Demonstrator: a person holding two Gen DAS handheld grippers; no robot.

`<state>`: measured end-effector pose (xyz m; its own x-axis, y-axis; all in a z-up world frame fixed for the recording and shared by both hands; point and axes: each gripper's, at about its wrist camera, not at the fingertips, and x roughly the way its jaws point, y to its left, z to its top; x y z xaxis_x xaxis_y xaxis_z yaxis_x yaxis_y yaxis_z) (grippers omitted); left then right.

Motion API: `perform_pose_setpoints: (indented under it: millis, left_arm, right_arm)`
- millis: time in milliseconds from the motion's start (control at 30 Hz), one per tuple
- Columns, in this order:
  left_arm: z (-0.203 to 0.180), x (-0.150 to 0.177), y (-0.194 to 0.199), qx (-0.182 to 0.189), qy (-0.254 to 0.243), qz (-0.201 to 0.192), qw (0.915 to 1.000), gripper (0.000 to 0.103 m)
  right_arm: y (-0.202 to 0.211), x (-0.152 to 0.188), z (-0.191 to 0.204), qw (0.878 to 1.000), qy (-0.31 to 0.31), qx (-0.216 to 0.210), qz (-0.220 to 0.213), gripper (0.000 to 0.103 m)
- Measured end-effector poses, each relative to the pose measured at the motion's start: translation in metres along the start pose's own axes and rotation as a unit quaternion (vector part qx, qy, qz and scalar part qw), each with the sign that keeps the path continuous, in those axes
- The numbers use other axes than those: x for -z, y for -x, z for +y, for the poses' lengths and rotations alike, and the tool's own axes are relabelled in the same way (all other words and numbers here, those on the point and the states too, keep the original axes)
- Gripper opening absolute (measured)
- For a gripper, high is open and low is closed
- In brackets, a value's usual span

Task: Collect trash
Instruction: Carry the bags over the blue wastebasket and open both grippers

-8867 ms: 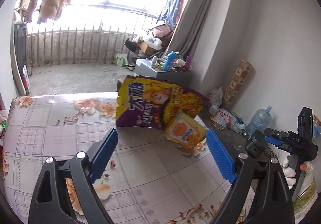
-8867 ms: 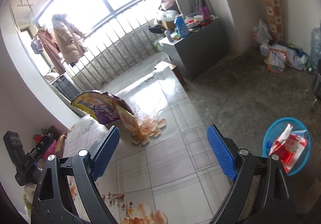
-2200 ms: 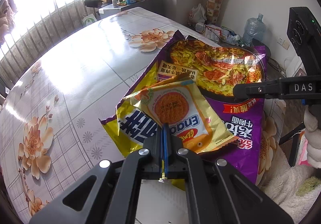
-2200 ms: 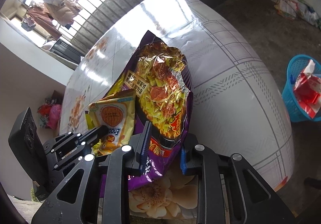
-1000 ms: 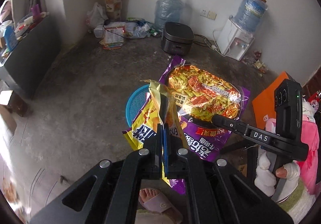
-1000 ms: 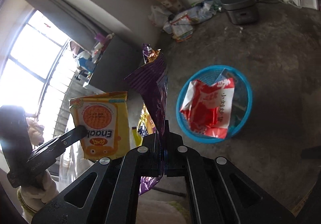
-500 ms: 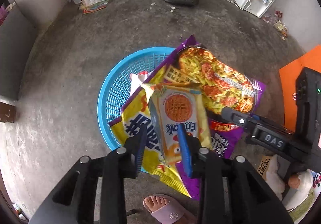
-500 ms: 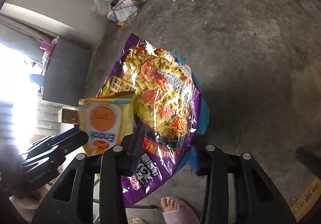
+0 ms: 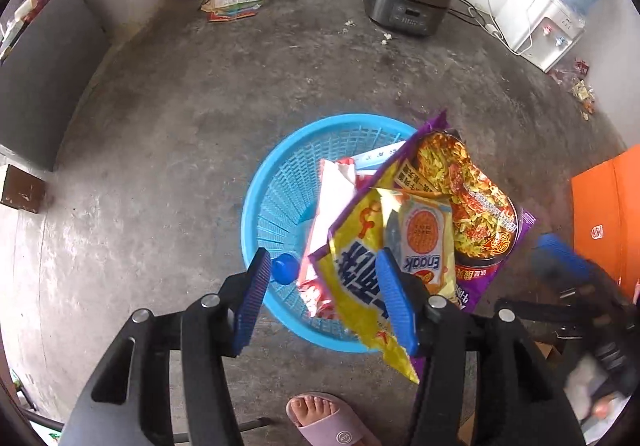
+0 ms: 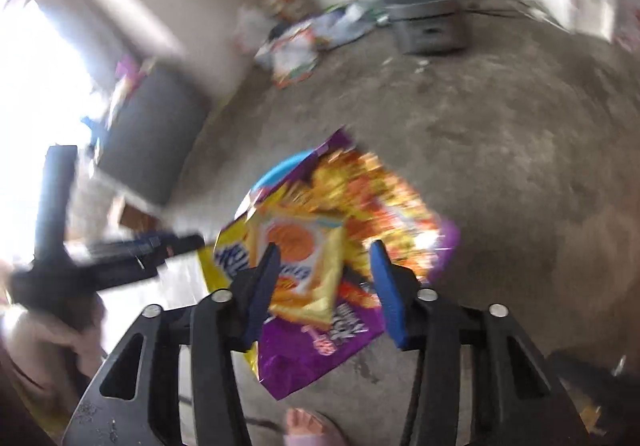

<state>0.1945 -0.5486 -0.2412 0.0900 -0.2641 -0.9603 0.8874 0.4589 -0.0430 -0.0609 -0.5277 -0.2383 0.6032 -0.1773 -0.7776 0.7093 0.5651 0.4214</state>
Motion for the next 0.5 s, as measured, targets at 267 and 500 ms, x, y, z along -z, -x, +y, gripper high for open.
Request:
perform_pose_setpoints:
  millis: [267,500]
  left_arm:
    - [0.063,0.028,0.118,0.012,0.017,-0.082,0.9964,0.059]
    - [0.115,0.102,0.211,-0.008,0.049,-0.145,0.9883,0.063]
  right_arm:
    - [-0.174,0.016,0.024,0.961,0.013,0.084,0.265,0.012]
    - [-0.238,0.035,0.010,0.928,0.022,0.176,0.327,0.013]
